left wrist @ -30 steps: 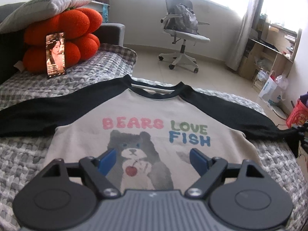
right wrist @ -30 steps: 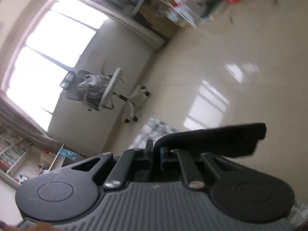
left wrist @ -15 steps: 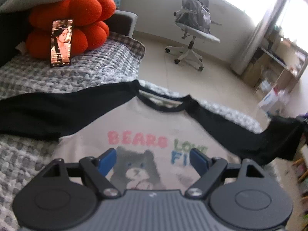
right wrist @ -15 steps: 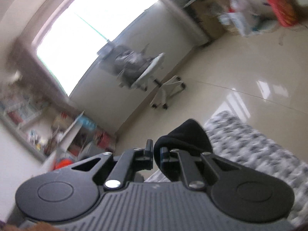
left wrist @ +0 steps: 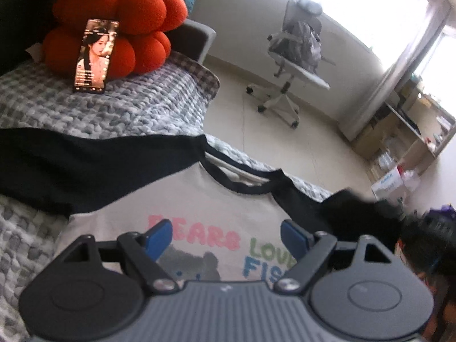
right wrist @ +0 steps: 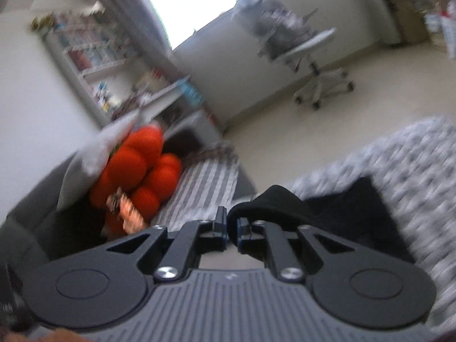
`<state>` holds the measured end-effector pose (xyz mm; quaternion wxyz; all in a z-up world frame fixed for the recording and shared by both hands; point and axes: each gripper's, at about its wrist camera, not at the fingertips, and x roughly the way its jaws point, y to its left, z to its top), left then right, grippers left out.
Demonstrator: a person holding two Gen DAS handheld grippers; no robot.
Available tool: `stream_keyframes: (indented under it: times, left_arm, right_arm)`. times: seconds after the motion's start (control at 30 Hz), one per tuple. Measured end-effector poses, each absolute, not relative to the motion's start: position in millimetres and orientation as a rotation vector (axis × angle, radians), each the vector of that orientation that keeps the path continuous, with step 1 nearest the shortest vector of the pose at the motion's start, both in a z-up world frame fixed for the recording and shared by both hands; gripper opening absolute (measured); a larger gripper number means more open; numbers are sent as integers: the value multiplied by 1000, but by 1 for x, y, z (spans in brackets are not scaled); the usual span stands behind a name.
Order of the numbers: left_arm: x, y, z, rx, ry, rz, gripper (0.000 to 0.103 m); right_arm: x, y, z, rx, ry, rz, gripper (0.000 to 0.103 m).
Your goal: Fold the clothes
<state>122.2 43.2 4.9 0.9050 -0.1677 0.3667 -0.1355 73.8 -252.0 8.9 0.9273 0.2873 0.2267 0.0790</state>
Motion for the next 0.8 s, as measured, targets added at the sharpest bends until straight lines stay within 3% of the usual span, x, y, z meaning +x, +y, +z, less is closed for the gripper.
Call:
stream_keyframes:
  times: [0.27, 0.4, 0.47, 0.5, 0.53, 0.8]
  left_arm:
    - [109, 21, 0, -173, 674, -255, 84]
    - [107, 17, -3, -113, 665, -211, 84]
    - [107, 16, -4, -83, 656, -187, 84]
    - [107, 14, -4, -66, 651, -178, 84]
    - [106, 12, -5, -51, 646, -172, 84]
    - [93, -20, -10, 82, 612, -225, 84]
  right_arm:
    - [91, -206, -49, 517, 799, 225, 16]
    - [91, -206, -50, 493, 844, 245, 17]
    - [89, -207, -44, 472, 871, 273, 30]
    - [86, -211, -39, 477, 875, 297, 52]
    - [82, -214, -33, 481, 879, 321, 64]
    - [68, -249, 8, 553, 769, 308, 70]
